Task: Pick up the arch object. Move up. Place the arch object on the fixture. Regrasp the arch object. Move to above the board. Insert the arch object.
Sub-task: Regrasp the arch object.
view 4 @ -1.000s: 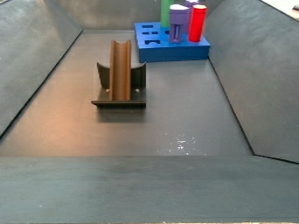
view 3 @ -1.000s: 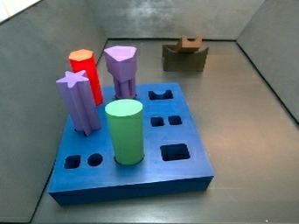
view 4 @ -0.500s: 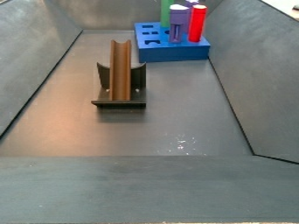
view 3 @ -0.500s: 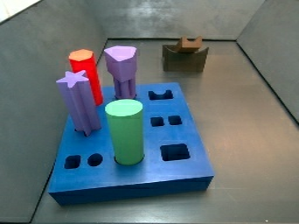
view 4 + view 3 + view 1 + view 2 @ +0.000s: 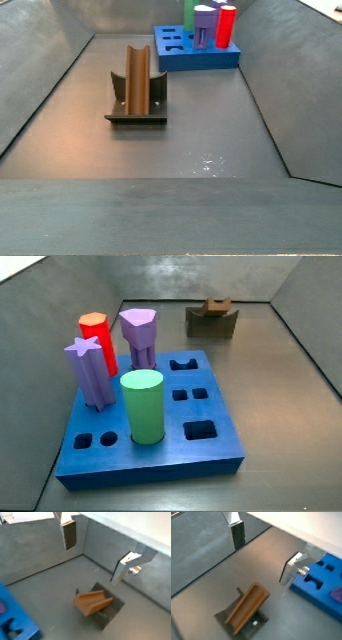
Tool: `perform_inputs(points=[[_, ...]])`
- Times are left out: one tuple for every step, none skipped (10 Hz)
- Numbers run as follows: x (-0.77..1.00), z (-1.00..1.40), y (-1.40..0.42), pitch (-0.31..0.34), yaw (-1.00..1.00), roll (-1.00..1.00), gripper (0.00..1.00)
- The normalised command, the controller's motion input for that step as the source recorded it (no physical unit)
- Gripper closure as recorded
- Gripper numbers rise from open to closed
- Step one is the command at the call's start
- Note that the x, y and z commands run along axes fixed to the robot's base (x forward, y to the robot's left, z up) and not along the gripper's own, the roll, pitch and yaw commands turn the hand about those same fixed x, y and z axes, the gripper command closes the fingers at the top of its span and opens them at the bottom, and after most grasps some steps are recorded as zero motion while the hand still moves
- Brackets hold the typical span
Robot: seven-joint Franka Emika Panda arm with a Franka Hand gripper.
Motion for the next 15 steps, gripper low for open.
perform_inputs(points=[[0.06, -0.01, -0.03, 0.042, 0.04, 1.00, 0.00], [0.07, -0.01, -0.03, 0.060, 0.05, 1.00, 0.00], [0.09, -0.01, -0.04, 0.074, 0.05, 1.00, 0.00], [0.10, -0.02, -0.04, 0.089, 0.06, 1.00, 0.00], [0.11, -0.02, -0.05, 0.116, 0.07, 1.00, 0.00], [0.13, -0.02, -0.05, 0.138, 0.08, 1.00, 0.00], [0.14, -0.02, -0.05, 0.158, 0.10, 1.00, 0.00], [0.16, -0.01, -0.06, 0.180, 0.12, 1.00, 0.00], [0.19, -0.02, -0.06, 0.211, 0.16, 1.00, 0.00], [0.22, -0.02, -0.06, 0.234, 0.20, 1.00, 0.00], [0.27, -0.02, -0.06, 0.231, 0.24, 0.87, 0.00], [0.31, -0.02, -0.07, 0.199, 0.26, 0.71, 0.00], [0.36, -0.02, -0.07, 0.152, 0.27, 0.50, 0.00], [0.39, -0.02, -0.07, 0.130, 0.28, 0.40, 0.00], [0.42, -0.01, -0.06, 0.085, 0.27, 0.25, 0.00]])
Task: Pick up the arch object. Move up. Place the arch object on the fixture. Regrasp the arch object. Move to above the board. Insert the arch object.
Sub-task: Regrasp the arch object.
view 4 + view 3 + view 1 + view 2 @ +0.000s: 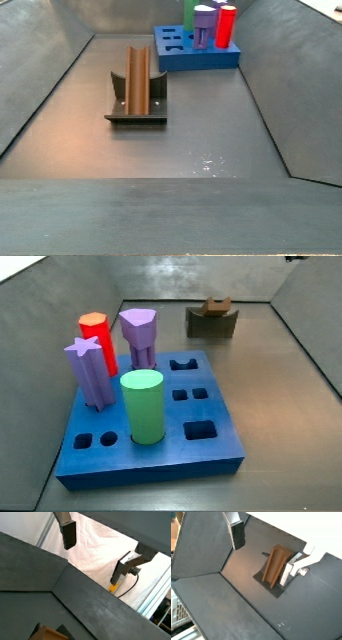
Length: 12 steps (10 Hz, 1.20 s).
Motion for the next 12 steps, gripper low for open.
perform_inputs(points=[[0.44, -0.02, -0.06, 0.048, 0.26, 0.20, 0.00], [0.44, -0.02, -0.06, 0.013, 0.23, 0.18, 0.00], [0.44, -0.02, -0.07, 0.002, 0.21, 0.17, 0.00], [0.44, -0.02, -0.07, -0.001, 0.18, 0.17, 0.00], [0.44, -0.02, -0.06, -0.001, 0.15, 0.17, 0.00], [0.44, -0.02, -0.06, 0.000, 0.12, 0.17, 0.00], [0.44, -0.02, -0.06, 0.002, 0.11, 0.17, 0.00], [0.44, -0.03, -0.06, 0.010, 0.10, 0.17, 0.00], [0.43, -0.03, -0.06, 0.016, 0.10, 0.16, 0.00], [0.42, -0.03, -0.05, 0.024, 0.09, 0.15, 0.00], [0.42, -0.04, -0.05, 0.029, 0.09, 0.15, 0.00], [0.42, -0.04, -0.05, 0.033, 0.09, 0.15, 0.00]])
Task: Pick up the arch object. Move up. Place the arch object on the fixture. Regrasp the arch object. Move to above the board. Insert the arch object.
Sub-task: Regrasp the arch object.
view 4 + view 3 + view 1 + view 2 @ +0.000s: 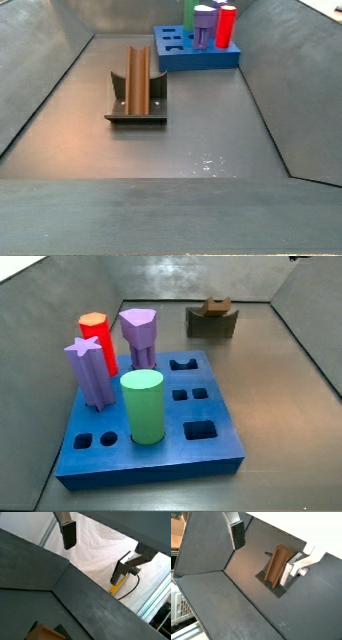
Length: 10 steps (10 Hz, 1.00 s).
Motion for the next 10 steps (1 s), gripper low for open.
perform_inputs(points=[[0.41, -0.04, -0.05, 0.041, 0.10, 0.14, 0.00], [0.41, -0.04, -0.05, 0.045, 0.10, 0.14, 0.00], [0.41, -0.04, -0.05, 0.047, 0.10, 0.13, 0.00], [0.41, -0.03, -0.05, 0.049, 0.10, 0.13, 0.00], [0.41, -0.03, -0.05, 0.049, 0.10, 0.13, 0.00], [0.41, -0.03, -0.05, 0.050, 0.10, 0.13, 0.00], [0.41, -0.03, -0.05, 0.050, 0.10, 0.13, 0.00], [0.40, -0.03, -0.05, 0.050, 0.10, 0.13, 0.00], [0.40, -0.03, -0.05, 0.051, 0.10, 0.13, 0.00], [0.40, -0.03, -0.05, 0.051, 0.10, 0.13, 0.00]])
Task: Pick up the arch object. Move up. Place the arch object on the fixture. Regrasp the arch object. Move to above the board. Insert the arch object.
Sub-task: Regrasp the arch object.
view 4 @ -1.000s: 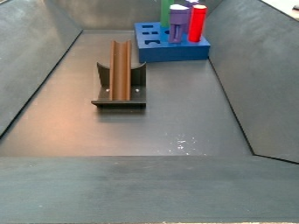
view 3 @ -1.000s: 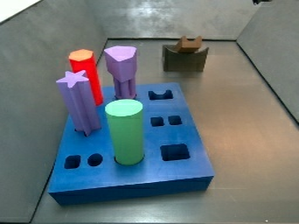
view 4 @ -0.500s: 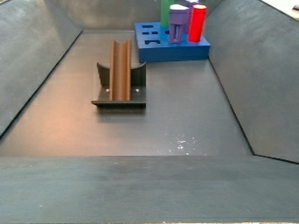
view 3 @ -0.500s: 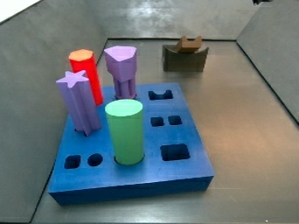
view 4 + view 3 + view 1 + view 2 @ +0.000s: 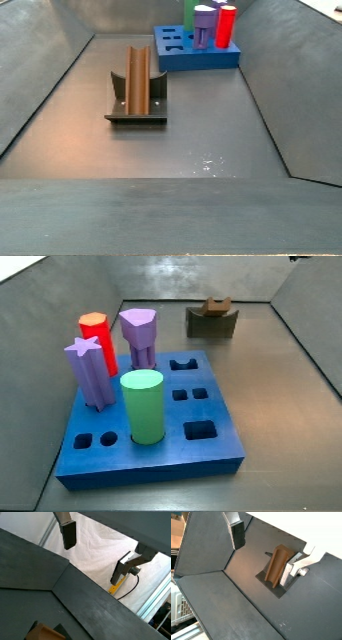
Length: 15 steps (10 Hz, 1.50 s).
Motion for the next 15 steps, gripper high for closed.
perform_inputs(points=[[0.40, -0.03, -0.05, 0.051, 0.10, 0.13, 0.00], [0.40, -0.03, -0.05, 0.051, 0.10, 0.13, 0.00], [0.40, -0.03, -0.05, 0.051, 0.10, 0.13, 0.00], [0.40, -0.03, -0.05, 0.051, 0.10, 0.13, 0.00], [0.40, -0.03, -0.05, 0.051, 0.10, 0.13, 0.00], [0.16, -1.00, 0.05, 0.098, 0.03, 0.14, 0.00], [0.16, -1.00, 0.05, 0.096, 0.04, 0.14, 0.00], [0.16, -1.00, 0.04, 0.084, 0.08, 0.13, 0.00], [0.17, -1.00, 0.03, 0.087, 0.10, 0.10, 0.00], [0.17, -1.00, 0.02, 0.081, 0.12, 0.09, 0.00], [0.17, -1.00, 0.02, 0.069, 0.13, 0.09, 0.00], [0.17, -1.00, 0.01, 0.054, 0.14, 0.10, 0.00], [0.18, -1.00, 0.00, 0.038, 0.14, 0.10, 0.00], [0.19, -1.00, -0.01, 0.021, 0.13, 0.11, 0.00], [0.20, -1.00, -0.02, 0.013, 0.13, 0.11, 0.00]])
